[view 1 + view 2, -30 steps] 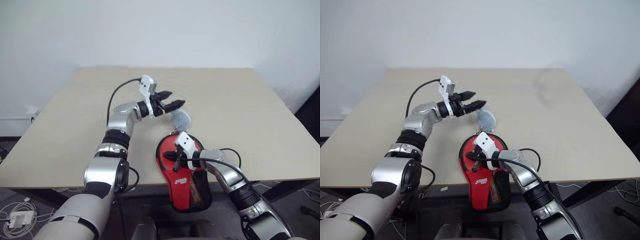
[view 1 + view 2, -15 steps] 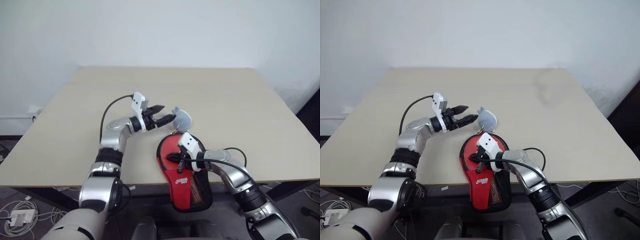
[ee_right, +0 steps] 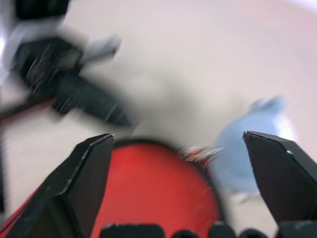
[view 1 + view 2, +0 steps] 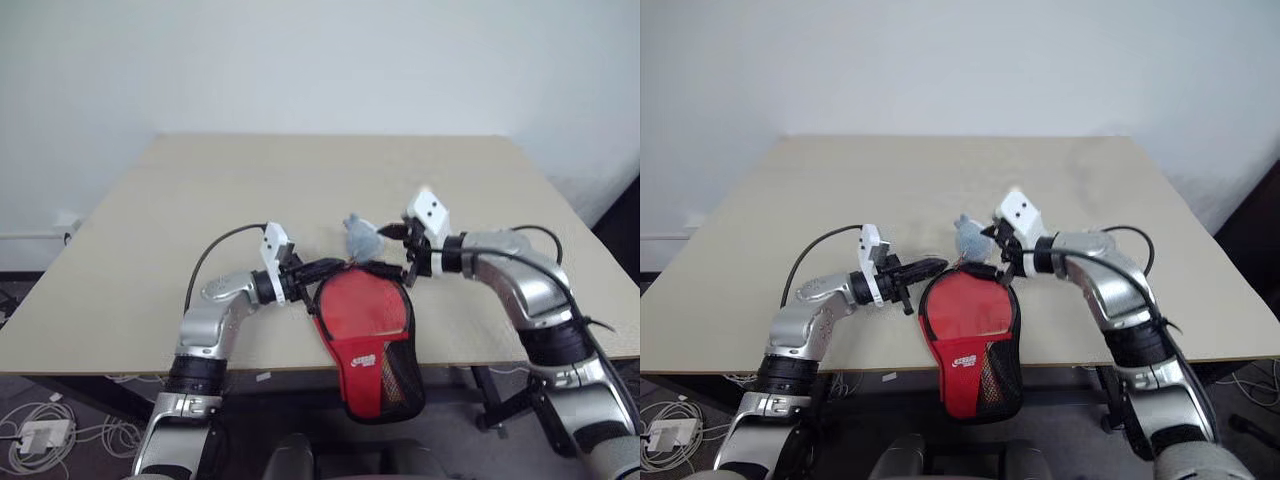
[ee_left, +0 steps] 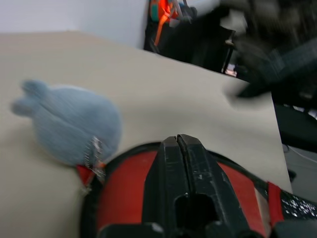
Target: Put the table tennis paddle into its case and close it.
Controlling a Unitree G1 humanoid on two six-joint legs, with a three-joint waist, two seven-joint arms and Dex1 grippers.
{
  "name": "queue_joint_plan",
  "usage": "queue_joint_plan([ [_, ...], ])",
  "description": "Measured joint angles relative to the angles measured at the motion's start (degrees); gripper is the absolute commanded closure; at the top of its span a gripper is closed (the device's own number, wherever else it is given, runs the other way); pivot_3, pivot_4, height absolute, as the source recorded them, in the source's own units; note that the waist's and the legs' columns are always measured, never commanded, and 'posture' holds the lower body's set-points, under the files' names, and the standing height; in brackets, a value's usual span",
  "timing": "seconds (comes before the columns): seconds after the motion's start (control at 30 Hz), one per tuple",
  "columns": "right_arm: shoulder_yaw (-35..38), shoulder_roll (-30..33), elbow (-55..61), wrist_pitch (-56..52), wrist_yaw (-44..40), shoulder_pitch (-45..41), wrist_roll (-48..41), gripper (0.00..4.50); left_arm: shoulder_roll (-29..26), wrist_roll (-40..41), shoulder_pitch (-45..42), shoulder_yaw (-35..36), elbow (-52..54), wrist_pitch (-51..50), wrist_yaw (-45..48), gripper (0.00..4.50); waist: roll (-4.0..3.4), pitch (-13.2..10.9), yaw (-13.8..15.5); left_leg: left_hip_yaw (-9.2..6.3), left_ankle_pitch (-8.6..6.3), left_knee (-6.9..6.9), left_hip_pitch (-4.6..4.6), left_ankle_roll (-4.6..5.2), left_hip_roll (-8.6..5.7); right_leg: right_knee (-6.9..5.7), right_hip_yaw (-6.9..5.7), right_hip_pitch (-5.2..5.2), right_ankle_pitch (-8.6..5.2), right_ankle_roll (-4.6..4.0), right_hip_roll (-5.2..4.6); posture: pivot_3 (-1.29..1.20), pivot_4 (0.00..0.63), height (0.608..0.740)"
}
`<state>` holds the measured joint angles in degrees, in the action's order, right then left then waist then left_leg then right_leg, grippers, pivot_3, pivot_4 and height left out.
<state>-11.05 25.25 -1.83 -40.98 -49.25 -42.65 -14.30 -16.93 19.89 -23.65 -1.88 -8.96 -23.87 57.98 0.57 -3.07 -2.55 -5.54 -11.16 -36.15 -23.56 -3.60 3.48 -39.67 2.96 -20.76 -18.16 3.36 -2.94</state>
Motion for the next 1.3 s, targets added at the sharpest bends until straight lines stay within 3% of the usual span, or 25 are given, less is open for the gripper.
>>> queue_joint_plan([
  [0.23,-0.5,-6.0,-22.1,10.9,3.8,-8.9,5.5,0.00,1.1,-3.4,1.4,-5.4,-1.8,4.5,-1.2,4.44,-0.03,0.0,0.0,0.04,0.01,0.04,-0.02,0.00,0.00,-0.02,0.05,-0.07,0.07,-0.12,0.00,0.00,0.000,0.684],
  [0.57,2.2,-18.8,-59.8,25.4,15.4,-21.9,10.0,0.00,1.5,-7.0,0.2,-8.6,-9.8,10.1,-1.7,4.44,-0.19,0.0,0.0,0.10,0.02,0.09,-0.04,0.01,0.00,-0.09,0.13,-0.16,0.09,-0.14,0.00,0.00,0.000,0.684],
  [0.93,4.8,-20.1,-70.5,29.6,20.6,-23.3,12.9,0.00,0.3,-9.5,-1.4,-10.5,-13.0,13.4,0.4,4.44,-0.64,0.2,-0.5,0.10,0.02,0.11,-0.01,0.02,-0.01,-0.11,0.16,-0.16,0.08,-0.14,0.01,0.00,0.000,0.684],
  [1.03,5.5,-20.3,-70.9,29.6,20.6,-23.5,13.5,0.54,-0.1,-10.0,-1.6,-11.1,-13.0,13.4,1.0,4.50,-0.73,0.3,-0.6,0.11,0.02,0.11,-0.01,0.02,-0.01,-0.11,0.16,-0.16,0.08,-0.14,0.01,0.00,0.000,0.684],
  [1.3,5.9,-20.5,-71.1,29.6,19.9,-23.7,14.5,3.26,-0.5,-10.4,-1.7,-12.0,-12.9,13.5,2.2,4.50,-0.77,0.3,-0.6,0.11,0.02,0.12,-0.01,0.02,-0.01,-0.11,0.17,-0.16,0.08,-0.14,0.01,0.00,0.000,0.684],
])
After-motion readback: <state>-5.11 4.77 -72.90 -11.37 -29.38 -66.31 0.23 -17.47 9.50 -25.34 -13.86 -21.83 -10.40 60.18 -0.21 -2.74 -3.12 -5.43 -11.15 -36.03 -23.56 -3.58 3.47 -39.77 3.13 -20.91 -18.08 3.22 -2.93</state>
